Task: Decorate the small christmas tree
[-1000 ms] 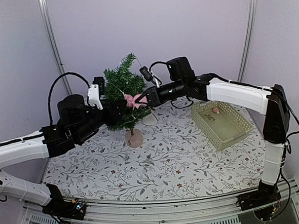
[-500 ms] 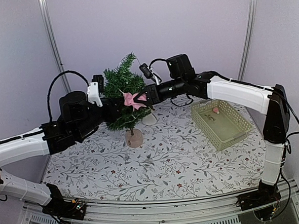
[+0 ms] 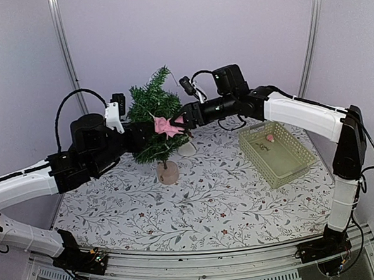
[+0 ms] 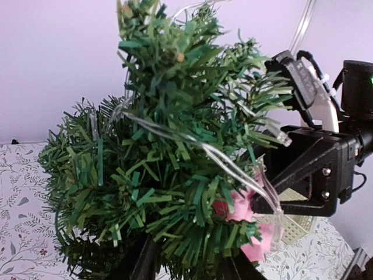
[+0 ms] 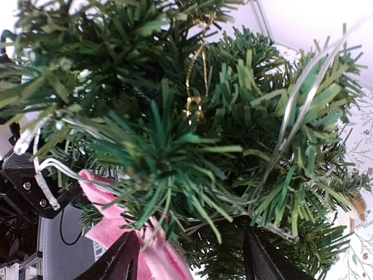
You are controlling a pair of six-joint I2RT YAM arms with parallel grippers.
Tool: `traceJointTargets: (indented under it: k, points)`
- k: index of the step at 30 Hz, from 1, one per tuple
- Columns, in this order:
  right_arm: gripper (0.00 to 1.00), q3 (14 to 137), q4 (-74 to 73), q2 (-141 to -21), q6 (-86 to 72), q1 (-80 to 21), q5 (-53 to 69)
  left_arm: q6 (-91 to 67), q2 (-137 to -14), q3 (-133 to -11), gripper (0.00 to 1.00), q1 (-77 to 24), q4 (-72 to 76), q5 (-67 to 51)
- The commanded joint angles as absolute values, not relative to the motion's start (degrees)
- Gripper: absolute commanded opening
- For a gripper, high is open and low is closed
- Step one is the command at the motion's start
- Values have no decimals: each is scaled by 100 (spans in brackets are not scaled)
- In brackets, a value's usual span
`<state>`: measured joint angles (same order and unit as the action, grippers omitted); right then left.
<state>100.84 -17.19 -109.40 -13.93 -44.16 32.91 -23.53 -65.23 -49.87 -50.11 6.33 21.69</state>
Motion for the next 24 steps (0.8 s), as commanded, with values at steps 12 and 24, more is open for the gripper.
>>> traceJointTargets:
  k: [12, 24]
  points:
    - [68, 9084, -1731, -9736, -1250, -3597, 4571, -2639, -5147, -4339, 40, -4913, 555, 1816]
    - [63, 7574, -2380, -8943, -645, -1546, 3132, -2941, -4862, -4384, 41, -4730, 56, 2138]
